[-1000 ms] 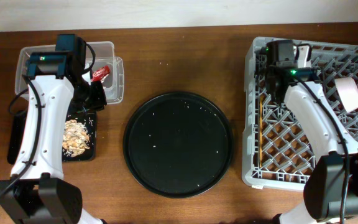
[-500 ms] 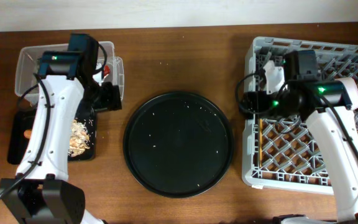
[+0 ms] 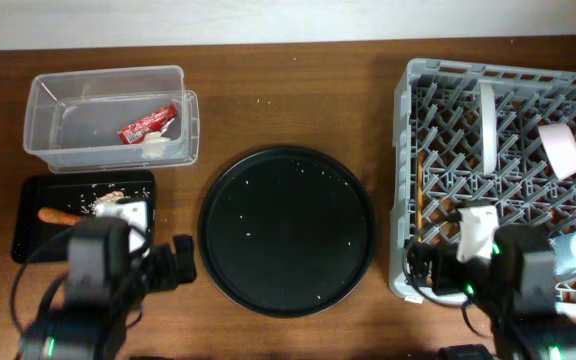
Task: Sort waste into correct bins and load items into the dishwasher rack
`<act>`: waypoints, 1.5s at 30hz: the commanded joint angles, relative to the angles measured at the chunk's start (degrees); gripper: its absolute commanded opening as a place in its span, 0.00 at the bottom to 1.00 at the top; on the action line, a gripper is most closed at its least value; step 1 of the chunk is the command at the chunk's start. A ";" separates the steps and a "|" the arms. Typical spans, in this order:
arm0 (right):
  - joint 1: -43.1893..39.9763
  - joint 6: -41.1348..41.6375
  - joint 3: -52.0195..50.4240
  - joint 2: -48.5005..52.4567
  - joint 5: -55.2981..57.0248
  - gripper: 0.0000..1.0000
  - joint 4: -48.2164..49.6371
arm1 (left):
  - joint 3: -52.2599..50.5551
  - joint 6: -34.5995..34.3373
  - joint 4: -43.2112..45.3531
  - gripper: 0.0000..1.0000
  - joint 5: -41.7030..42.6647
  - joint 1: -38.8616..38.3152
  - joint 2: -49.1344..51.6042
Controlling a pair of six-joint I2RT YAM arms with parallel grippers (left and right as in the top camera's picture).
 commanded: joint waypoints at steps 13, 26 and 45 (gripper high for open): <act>0.15 -0.04 -0.68 -7.30 3.06 0.98 -0.81 | -1.25 -0.57 0.15 0.99 -0.39 -0.02 -10.86; -2.12 -0.94 -34.91 -34.75 8.28 0.98 44.26 | -1.25 -0.57 0.15 0.99 -0.39 -0.02 -10.86; -3.39 -8.20 -44.04 -34.75 6.49 0.98 48.76 | -1.25 -0.57 0.15 0.99 -0.39 -0.02 -10.86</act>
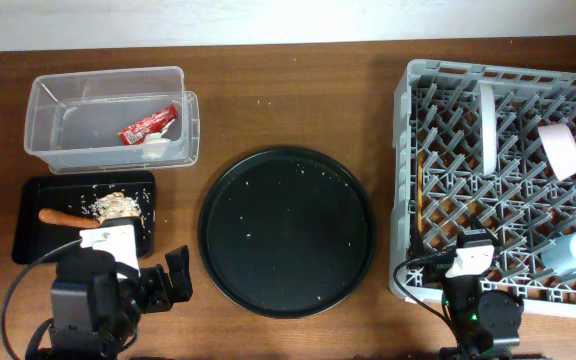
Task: Sort waste into correct bins and load items into the dishwasher rack
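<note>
The round black plate (286, 230) lies mid-table, bare except for crumbs. A clear plastic bin (108, 118) at the back left holds a red wrapper (148, 123). In front of it a black tray (86, 215) carries food scraps and an orange piece (60, 216). On the right, the grey dishwasher rack (508, 180) holds a white plate (488, 125), a pink cup (560, 148) and a pale cup (574, 252). My left gripper (176, 278) sits near the front edge beside the plate, its fingers apart and holding nothing. My right gripper (473, 300) is at the rack's near edge, fingers hidden under the wrist.
A thin yellowish utensil (419, 190) stands in the rack's left side. Both arm bodies fill the near corners of the table. The bin's lid lies beside it on its right.
Both arms have drawn back toward the near table edge. The left wrist no longer covers the black tray's near part, and the right wrist has come off the rack's near left corner.
</note>
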`<act>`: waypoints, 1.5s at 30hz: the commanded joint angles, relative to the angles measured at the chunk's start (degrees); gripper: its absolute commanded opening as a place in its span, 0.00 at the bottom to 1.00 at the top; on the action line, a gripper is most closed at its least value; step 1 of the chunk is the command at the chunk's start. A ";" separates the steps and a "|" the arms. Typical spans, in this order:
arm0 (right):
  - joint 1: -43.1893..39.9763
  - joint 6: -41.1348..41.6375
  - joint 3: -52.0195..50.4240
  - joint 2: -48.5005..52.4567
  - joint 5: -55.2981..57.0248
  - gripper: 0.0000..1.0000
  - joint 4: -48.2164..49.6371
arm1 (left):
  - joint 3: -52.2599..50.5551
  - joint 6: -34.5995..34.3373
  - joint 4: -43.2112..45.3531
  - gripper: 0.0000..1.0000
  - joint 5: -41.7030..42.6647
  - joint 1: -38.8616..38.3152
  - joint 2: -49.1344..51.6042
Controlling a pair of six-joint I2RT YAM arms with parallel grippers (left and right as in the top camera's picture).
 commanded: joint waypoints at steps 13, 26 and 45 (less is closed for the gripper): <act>-0.46 -0.37 -0.61 -0.48 -0.55 0.98 0.22 | -24.94 1.40 21.79 0.99 -5.14 -1.40 -21.33; -0.46 -0.37 -0.61 -0.48 -0.55 0.98 0.22 | -54.34 19.45 59.49 0.99 2.23 -2.91 -34.71; -0.46 -0.37 -0.61 -0.48 -0.55 0.98 0.22 | -54.34 19.45 59.63 0.99 2.19 -2.91 -34.69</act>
